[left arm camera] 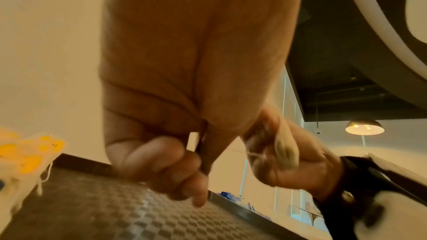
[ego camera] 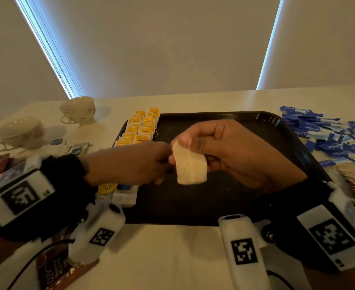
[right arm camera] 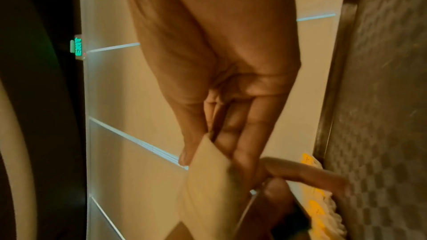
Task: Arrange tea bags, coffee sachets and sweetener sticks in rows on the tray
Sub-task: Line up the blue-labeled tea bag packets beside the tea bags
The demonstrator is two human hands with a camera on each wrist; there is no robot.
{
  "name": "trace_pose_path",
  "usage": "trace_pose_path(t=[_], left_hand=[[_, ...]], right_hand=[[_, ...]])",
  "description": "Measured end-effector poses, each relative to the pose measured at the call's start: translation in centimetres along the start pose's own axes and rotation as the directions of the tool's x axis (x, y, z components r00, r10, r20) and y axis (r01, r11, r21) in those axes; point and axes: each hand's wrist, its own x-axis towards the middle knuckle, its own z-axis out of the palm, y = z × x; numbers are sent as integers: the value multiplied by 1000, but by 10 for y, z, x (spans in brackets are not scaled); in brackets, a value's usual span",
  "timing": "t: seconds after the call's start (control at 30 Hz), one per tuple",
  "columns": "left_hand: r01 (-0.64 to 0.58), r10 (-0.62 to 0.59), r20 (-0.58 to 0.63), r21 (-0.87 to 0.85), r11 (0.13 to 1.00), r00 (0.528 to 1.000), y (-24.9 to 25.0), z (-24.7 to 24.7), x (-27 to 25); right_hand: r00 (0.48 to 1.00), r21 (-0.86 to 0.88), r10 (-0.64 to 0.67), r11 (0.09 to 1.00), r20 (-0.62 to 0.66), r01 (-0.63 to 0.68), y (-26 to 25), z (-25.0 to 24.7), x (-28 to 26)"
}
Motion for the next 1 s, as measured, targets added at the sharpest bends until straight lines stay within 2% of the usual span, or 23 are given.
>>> trace_pose_path(t=[0.1, 0.2, 0.33, 0.43, 0.53, 0.7, 0.77, 0.87, 1.0], left_hand=[[-103, 102, -38, -26, 994, 994, 8, -19, 2], [-171, 180, -83, 100, 980, 980, 19, -30, -4], [-256, 292, -162, 210, 944, 943, 27, -30, -10], [-259, 313, -189, 261, 930, 931, 30, -23, -12], [-277, 308, -186, 178, 944, 933, 30, -20, -14], [-307, 296, -265, -3, 952, 918, 28, -14, -16], [-388, 352, -322, -51, 920, 879, 26, -15, -17], [-474, 437, -391, 2, 881, 810, 25, -19, -19], [-487, 347, -525, -152, 860, 777, 30, -31, -15]], right_hand=[[999, -123, 54, 991, 11, -52, 6, 1, 3], [995, -191, 89, 977, -37, -94, 9, 0, 6], [993, -194, 77, 977, -89, -93, 8, 0, 6], [989, -175, 48, 982, -141, -72, 7, 1, 5], [982, -170, 21, 984, -188, -54, 6, 1, 6], [965, -148, -32, 989, -260, -7, 8, -1, 8], [954, -143, -61, 990, -295, 19, 8, -2, 8], [930, -136, -102, 989, -352, 57, 7, -5, 7], [868, -120, -231, 973, -440, 198, 4, -9, 8]])
